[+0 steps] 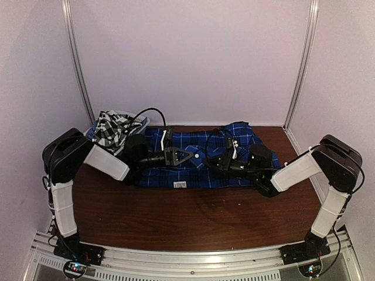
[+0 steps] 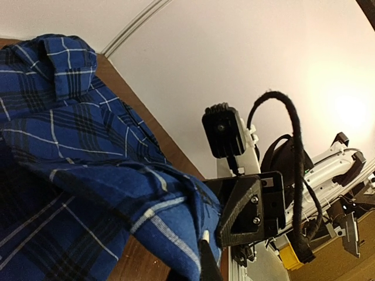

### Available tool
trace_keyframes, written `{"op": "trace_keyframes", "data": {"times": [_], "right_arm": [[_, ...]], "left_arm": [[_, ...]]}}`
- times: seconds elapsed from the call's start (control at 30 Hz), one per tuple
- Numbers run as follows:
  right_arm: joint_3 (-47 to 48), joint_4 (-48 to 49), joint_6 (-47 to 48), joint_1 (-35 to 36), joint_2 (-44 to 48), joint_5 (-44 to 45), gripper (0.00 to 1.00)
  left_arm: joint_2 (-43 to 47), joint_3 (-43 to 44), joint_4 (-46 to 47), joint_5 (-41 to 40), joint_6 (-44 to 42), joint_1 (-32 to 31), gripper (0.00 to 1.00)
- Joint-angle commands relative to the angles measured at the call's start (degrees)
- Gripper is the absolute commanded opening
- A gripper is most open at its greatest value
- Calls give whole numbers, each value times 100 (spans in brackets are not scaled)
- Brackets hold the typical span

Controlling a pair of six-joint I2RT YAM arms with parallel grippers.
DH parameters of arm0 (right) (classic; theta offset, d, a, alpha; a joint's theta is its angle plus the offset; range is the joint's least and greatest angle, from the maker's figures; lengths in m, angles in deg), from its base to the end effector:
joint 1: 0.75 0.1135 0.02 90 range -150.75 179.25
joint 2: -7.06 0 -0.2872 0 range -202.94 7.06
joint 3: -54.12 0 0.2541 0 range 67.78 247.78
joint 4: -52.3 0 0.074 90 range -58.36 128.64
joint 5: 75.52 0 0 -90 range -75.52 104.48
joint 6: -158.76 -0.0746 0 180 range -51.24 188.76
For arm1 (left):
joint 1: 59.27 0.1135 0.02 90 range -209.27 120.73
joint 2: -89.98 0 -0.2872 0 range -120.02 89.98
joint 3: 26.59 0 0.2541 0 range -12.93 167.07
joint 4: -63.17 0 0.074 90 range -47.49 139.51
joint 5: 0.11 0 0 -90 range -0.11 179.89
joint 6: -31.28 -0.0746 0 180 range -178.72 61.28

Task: Fold and stack the long sleeve shirts
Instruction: Pass from the right arm to the left, then fold the sleeve at the center of the board.

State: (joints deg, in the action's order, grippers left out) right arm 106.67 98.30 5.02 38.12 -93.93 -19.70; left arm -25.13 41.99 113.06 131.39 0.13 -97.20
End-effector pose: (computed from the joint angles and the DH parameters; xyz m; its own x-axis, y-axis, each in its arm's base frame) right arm 0.2687 0.2704 0.1995 -0.8721 0.2499 -0.4206 -0.3933 0.1531 0.9066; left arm 0.3217 -0.3134 0.1968 -0.8166 -0.1762 -0.5496 0.5476 0.0644 -0.8343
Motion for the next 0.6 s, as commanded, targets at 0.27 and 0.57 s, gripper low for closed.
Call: {"op": "trace_keyframes", "data": {"times": [0.27, 0.57], "right_arm": [[-410, -2431, 1675, -25, 1306, 728, 51], [454, -5183, 3069, -414, 2141, 2671, 54]], "left_arm": [[1461, 316, -4953, -29, -2460, 654, 0], [1186, 851, -6466, 28, -3153, 1091, 0]]}}
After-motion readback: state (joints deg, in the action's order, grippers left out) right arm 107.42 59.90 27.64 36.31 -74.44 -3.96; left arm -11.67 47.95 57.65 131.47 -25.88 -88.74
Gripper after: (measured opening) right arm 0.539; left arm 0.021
